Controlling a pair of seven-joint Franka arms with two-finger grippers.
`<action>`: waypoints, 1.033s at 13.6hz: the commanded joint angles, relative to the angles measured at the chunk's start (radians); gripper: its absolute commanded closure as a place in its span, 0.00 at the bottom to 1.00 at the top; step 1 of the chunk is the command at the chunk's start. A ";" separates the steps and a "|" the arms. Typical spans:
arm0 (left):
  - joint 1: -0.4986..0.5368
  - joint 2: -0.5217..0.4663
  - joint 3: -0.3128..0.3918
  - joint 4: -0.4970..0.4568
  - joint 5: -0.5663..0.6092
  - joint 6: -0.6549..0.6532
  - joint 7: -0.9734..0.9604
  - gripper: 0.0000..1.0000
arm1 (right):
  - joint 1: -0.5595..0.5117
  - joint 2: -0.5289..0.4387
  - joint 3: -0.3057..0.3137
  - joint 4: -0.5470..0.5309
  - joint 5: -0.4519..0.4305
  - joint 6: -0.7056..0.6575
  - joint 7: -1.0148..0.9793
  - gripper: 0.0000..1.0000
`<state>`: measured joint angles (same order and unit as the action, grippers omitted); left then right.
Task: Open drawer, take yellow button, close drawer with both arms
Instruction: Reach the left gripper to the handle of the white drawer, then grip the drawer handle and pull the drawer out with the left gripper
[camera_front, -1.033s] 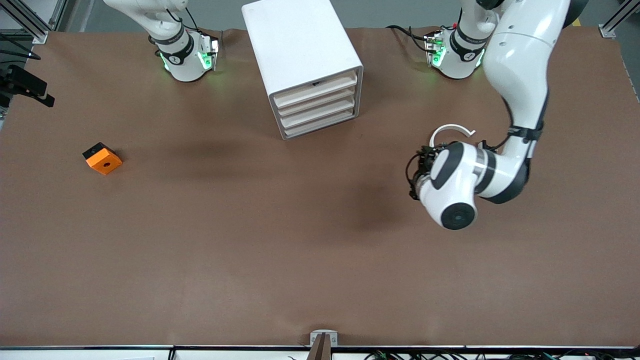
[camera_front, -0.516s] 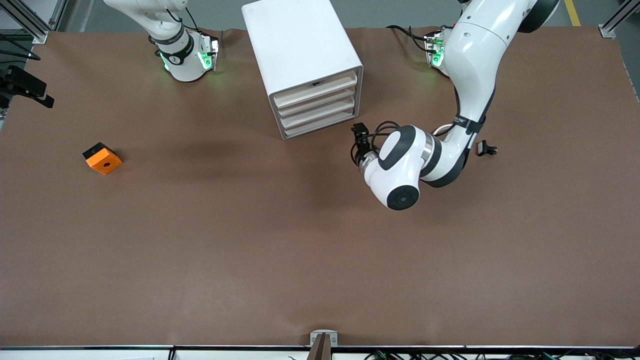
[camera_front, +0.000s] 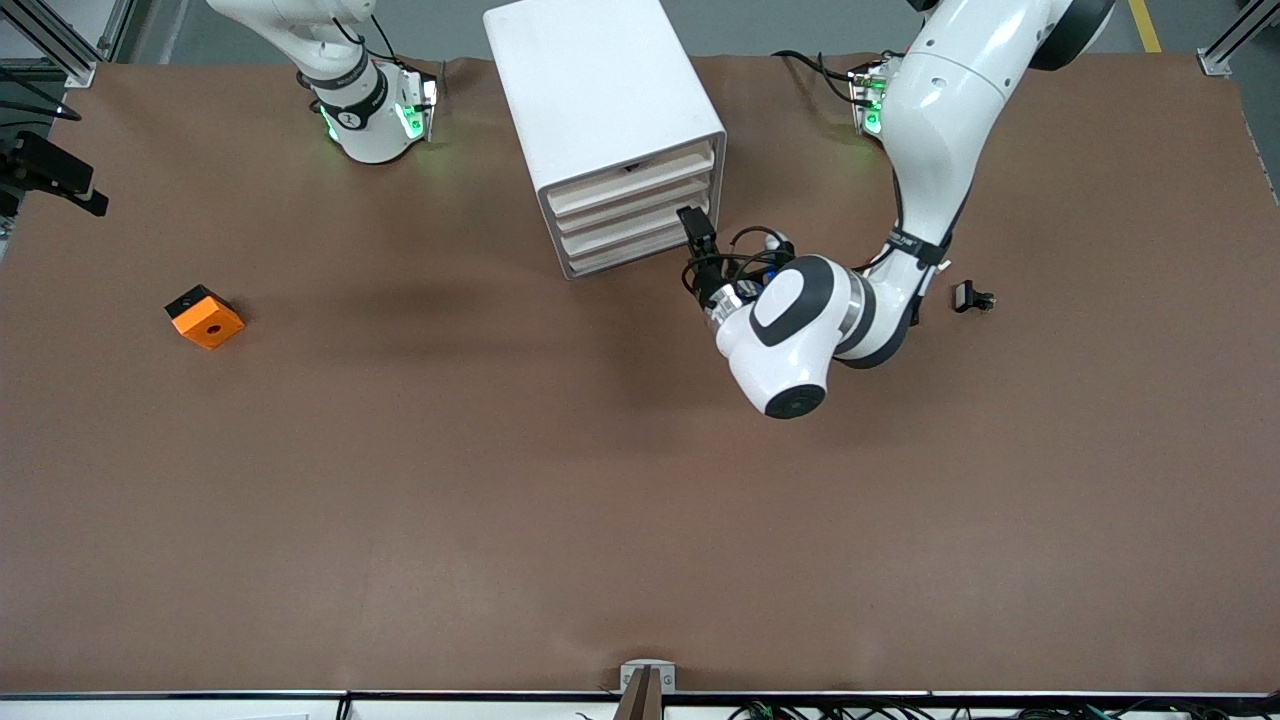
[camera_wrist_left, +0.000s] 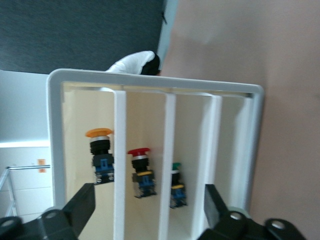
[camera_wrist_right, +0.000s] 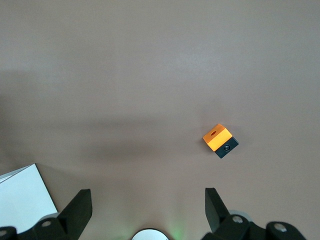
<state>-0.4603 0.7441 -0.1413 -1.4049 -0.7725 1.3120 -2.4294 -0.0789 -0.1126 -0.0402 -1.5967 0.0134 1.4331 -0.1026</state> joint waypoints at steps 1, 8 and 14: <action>-0.037 0.014 0.002 -0.011 -0.031 -0.037 -0.007 0.14 | 0.010 -0.024 -0.006 -0.025 0.005 0.009 0.015 0.00; -0.104 0.026 -0.004 -0.016 -0.108 -0.036 0.007 0.47 | 0.010 -0.024 -0.006 -0.025 0.005 0.006 0.015 0.00; -0.103 0.035 -0.003 -0.012 -0.119 -0.024 0.039 1.00 | 0.008 -0.022 -0.006 -0.022 0.005 0.004 0.015 0.00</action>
<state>-0.5707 0.7813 -0.1489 -1.4211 -0.8775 1.2899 -2.4030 -0.0787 -0.1126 -0.0401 -1.5981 0.0134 1.4326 -0.1026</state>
